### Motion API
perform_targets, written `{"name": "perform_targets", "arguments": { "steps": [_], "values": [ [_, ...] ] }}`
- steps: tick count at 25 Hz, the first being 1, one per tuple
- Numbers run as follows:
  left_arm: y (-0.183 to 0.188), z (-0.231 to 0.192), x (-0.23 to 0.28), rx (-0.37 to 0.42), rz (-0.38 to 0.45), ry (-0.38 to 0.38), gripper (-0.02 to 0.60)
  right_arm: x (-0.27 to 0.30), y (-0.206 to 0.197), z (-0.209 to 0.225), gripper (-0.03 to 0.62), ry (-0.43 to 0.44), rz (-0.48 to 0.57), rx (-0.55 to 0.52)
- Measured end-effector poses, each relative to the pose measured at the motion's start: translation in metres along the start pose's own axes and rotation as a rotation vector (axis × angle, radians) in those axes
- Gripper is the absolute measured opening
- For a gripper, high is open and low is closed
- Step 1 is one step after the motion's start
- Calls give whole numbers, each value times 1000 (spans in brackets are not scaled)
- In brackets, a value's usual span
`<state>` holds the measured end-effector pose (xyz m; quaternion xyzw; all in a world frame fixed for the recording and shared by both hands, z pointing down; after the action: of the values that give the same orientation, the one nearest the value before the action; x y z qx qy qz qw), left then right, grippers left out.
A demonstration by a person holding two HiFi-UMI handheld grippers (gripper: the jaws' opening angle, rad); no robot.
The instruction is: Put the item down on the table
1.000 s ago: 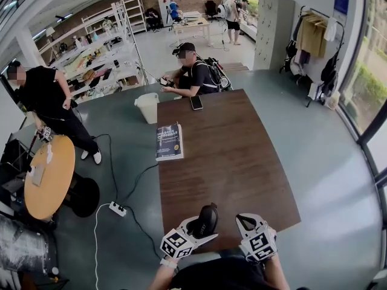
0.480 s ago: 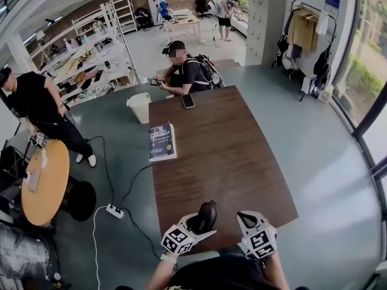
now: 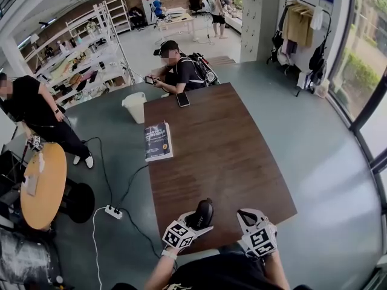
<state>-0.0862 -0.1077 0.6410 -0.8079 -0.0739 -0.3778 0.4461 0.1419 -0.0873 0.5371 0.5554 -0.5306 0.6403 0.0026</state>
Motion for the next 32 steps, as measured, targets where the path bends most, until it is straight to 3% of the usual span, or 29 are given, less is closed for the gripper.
{"name": "perform_targets", "arguments": {
  "steps": [12, 27, 32],
  "values": [
    [-31, -20, 19, -94, -95, 11, 374, -1, -1, -3, -12, 0, -15, 2],
    [-72, -37, 51, -156, -254, -11, 374, 0, 2, -5, -12, -10, -30, -18],
    [-92, -46, 64, -229, -333, -1, 374, -2, 0, -4, -12, -20, -34, -15]
  ]
}}
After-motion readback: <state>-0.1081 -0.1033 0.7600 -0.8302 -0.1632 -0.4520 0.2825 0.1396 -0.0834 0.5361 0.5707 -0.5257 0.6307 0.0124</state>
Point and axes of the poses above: the fingertips, and each gripper's own axes: x forward along the fingers, z to its right, y out of its top, the point moved 9 cm from there along -x, backward along the fingers, and after that the axes turned 14 degrees about -z, right-handed, at the moved point
